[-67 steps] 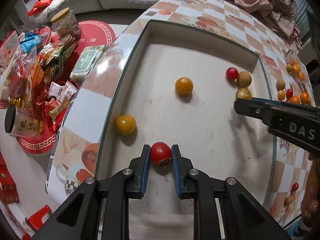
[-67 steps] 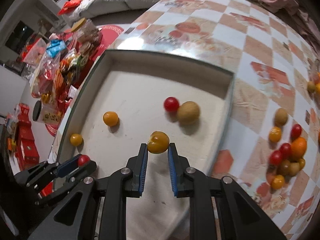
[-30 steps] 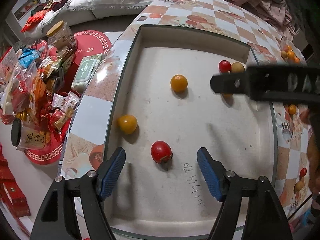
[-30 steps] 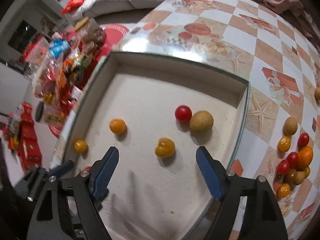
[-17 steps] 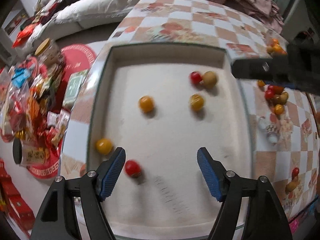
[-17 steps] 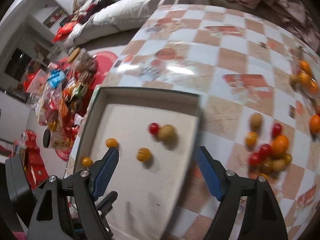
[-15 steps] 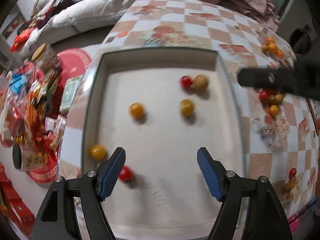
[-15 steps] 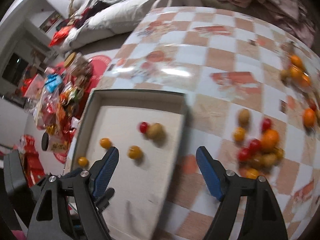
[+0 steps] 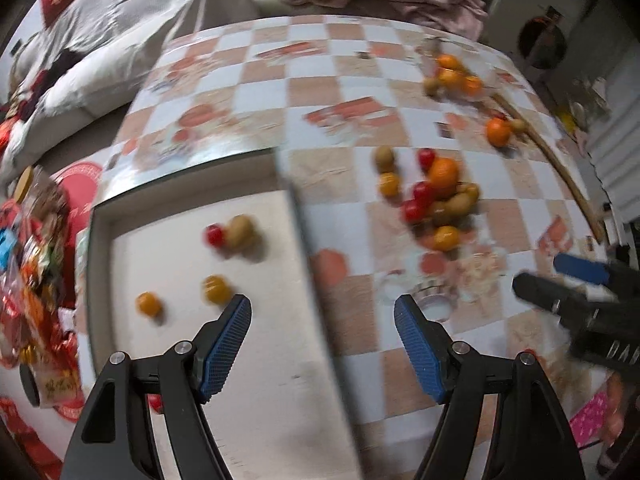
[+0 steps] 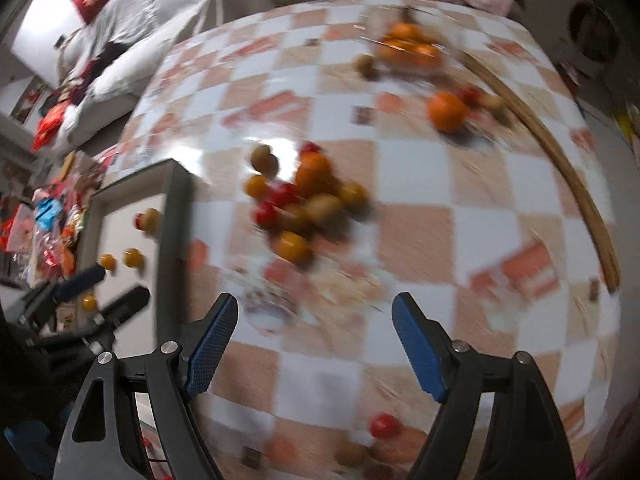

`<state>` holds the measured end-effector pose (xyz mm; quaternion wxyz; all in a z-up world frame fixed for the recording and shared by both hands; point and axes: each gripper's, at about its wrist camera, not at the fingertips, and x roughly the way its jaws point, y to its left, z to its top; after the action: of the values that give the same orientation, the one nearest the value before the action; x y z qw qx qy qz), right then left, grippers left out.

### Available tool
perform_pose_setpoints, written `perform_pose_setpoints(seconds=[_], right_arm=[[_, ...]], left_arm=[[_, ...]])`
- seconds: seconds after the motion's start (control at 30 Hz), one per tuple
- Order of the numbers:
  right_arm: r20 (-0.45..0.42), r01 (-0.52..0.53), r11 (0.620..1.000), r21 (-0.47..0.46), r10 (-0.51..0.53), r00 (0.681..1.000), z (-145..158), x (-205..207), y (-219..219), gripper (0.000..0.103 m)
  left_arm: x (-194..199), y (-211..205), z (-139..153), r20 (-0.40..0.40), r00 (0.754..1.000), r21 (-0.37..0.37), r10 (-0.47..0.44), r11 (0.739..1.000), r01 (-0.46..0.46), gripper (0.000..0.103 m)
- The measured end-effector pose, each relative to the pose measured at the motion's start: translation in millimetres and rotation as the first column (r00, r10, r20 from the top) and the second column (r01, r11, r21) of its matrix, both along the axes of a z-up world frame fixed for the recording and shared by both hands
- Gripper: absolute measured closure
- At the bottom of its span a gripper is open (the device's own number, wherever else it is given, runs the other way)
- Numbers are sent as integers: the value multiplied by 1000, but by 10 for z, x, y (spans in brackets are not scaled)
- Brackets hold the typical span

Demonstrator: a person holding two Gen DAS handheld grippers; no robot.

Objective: Organize fruits
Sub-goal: 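Move both open tools back toward the fruit pile, then grasp a red cherry tomato with the right tool while the left tool grasps a yellow one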

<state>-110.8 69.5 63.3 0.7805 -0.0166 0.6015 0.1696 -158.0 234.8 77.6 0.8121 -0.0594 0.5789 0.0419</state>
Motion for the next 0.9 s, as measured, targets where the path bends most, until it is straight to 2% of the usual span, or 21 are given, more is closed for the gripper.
perform_pose_setpoints(seconds=[0.33,0.47,0.67,0.83,0.9], right_arm=[[-29,57,996,-67,-59,998,-180,-432,-561,21],[-65,46,996,-77,-51,997,-301,-618,-632,21],[-62,42,996,-84,-47,997,-389,-747,-664,21],[-63,55,996,-70,-59,996,-441,-706,-670,43],[-70,43,997,-70,-48,996,-470,-701,-640,46]], left_arm=[[308,-465,-297,-61,997,-52,-38,998,35,28],[377,-557,-427,-86,996,-56,-34,998,30,28],[461,-669,-534,-101,994,-51,-39,998,34,28],[542,-764,-582,-99,994,-51,-36,998,31,28],[572,-800,-597,-95,995,-48,-34,998,29,28]])
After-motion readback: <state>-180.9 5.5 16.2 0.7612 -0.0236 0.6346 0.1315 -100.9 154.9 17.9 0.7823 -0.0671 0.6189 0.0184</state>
